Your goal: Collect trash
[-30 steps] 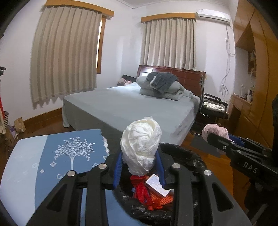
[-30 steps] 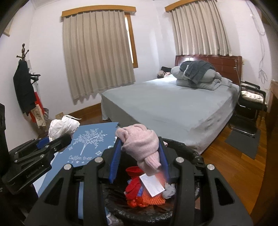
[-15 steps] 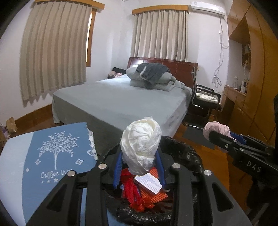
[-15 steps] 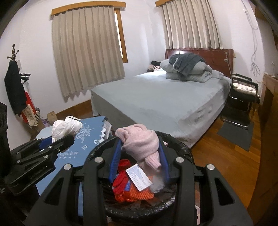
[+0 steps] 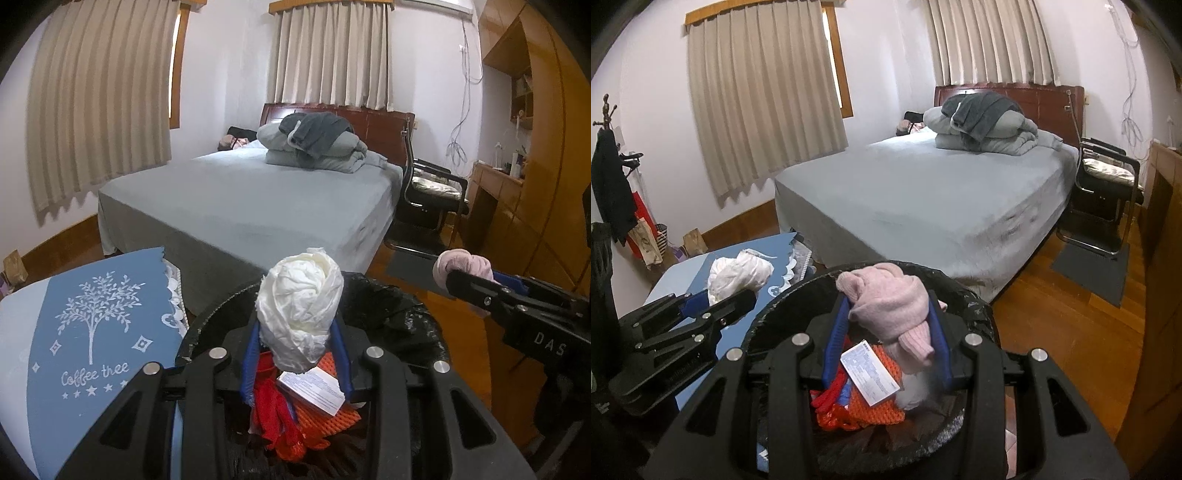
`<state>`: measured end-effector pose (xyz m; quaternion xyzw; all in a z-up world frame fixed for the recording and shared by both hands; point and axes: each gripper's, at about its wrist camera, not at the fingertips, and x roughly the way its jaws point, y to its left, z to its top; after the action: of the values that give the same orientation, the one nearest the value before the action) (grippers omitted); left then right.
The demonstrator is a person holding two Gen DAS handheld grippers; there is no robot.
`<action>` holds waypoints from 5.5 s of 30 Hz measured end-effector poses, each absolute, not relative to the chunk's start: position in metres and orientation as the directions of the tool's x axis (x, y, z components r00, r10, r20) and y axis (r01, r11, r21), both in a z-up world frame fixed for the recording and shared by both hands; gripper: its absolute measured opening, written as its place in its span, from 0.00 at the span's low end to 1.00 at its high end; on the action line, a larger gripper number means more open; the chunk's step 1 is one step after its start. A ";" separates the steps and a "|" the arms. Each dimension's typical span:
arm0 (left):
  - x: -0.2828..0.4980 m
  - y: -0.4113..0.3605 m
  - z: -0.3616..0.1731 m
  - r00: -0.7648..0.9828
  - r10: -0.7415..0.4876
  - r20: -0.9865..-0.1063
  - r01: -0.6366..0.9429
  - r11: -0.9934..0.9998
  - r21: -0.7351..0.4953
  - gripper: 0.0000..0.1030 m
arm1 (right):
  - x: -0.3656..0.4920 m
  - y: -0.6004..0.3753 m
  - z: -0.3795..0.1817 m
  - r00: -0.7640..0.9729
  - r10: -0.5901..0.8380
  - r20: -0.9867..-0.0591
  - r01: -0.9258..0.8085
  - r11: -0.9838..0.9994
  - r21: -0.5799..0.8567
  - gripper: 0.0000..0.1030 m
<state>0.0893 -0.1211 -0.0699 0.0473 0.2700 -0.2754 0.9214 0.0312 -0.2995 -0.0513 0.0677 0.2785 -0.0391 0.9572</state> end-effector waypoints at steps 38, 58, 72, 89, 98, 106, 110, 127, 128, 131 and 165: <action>0.093 -0.050 -0.038 0.776 -0.356 -0.521 0.375 0.924 -0.074 0.94 | 0.030 -0.294 -0.037 0.839 -0.066 -0.540 0.136 0.986 0.091 0.95; 0.041 -0.003 -0.028 0.818 -0.261 -0.513 0.281 0.959 -0.041 0.94 | 0.009 -0.235 -0.012 0.827 -0.003 -0.563 0.030 0.999 0.039 0.95; 0.020 0.013 -0.010 0.846 -0.236 -0.478 0.240 0.969 -0.054 0.94 | 0.004 -0.207 0.008 0.821 0.040 -0.569 -0.025 0.999 0.035 0.95; 0.017 0.015 -0.006 0.852 -0.229 -0.470 0.230 0.972 -0.056 0.94 | 0.005 -0.200 0.010 0.820 0.054 -0.570 -0.041 0.999 0.036 0.95; 0.017 0.015 -0.004 0.851 -0.230 -0.472 0.233 0.971 -0.052 0.94 | 0.005 -0.199 0.010 0.819 0.055 -0.571 -0.041 0.998 0.037 0.95; 0.017 0.014 -0.004 0.853 -0.230 -0.469 0.234 0.971 -0.052 0.94 | 0.005 -0.199 0.010 0.820 0.054 -0.569 -0.040 0.999 0.037 0.95; 0.017 0.014 -0.004 0.852 -0.230 -0.470 0.233 0.971 -0.053 0.94 | 0.007 -0.197 0.010 0.822 0.052 -0.567 -0.038 0.999 0.036 0.95; 0.016 0.013 -0.003 0.852 -0.229 -0.471 0.232 0.971 -0.052 0.94 | 0.007 -0.197 0.010 0.821 0.053 -0.568 -0.038 0.999 0.038 0.95; 0.016 0.013 -0.004 0.852 -0.228 -0.471 0.232 0.971 -0.052 0.94 | 0.006 -0.198 0.010 0.821 0.053 -0.568 -0.038 0.999 0.038 0.95; 0.016 0.013 -0.003 0.852 -0.229 -0.471 0.233 0.971 -0.051 0.94 | 0.007 -0.197 0.010 0.821 0.053 -0.569 -0.038 0.999 0.038 0.95; 0.016 0.011 -0.002 0.851 -0.228 -0.472 0.233 0.971 -0.050 0.94 | 0.007 -0.198 0.012 0.820 0.054 -0.570 -0.038 0.998 0.040 0.95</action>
<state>0.0161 0.0110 -0.0017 0.0044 0.2449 -0.1198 0.9621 0.0073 -0.1981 0.0120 0.0133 0.2991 0.0243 0.9538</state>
